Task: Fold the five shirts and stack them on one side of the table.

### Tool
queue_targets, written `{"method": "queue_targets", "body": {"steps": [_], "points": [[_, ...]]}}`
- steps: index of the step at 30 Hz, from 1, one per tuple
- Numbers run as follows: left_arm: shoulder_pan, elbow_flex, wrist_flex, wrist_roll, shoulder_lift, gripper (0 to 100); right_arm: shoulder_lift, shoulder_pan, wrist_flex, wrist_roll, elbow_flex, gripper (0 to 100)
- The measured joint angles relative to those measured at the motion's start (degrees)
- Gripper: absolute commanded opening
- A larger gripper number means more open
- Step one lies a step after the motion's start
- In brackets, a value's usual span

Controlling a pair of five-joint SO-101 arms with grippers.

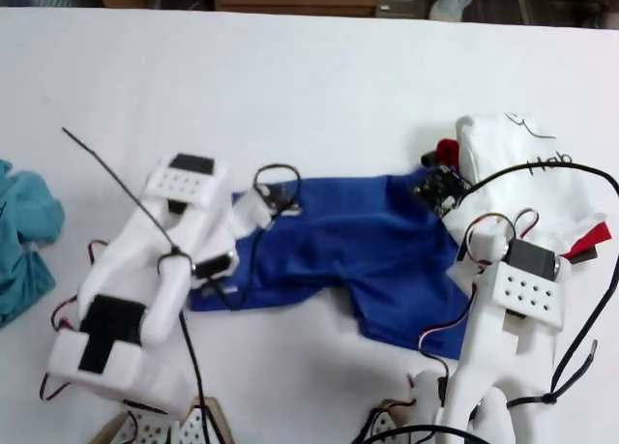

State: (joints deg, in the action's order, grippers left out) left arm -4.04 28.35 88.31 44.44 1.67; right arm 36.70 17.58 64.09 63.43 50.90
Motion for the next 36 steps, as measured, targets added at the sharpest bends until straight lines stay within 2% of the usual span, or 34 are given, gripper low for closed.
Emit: {"method": "queue_targets", "body": {"steps": [4,14,16,21,26,29,36], "points": [[-1.5,4.8,-1.8,0.0,-4.0,4,0.0,0.0,0.0,0.0,0.1,23.3],[-4.0,7.6,-3.2,-1.6,-9.6,4,0.0,0.0,0.4,0.0,3.2,23.3],[-4.0,9.8,-5.5,-1.6,-9.6,7,0.0,0.0,0.4,0.2,5.0,23.3],[-4.2,15.5,-11.9,-2.8,-9.6,22,0.0,0.2,0.7,2.7,7.2,23.3],[-4.0,15.9,-12.3,-4.2,-10.3,31,0.0,0.2,5.0,3.9,6.7,23.3],[-2.7,14.4,-9.8,-4.2,-10.3,31,0.0,-0.8,9.5,8.7,6.2,23.3],[3.3,6.4,-3.5,-3.5,-10.3,31,5.2,-0.8,17.1,28.4,6.2,23.4]]}}
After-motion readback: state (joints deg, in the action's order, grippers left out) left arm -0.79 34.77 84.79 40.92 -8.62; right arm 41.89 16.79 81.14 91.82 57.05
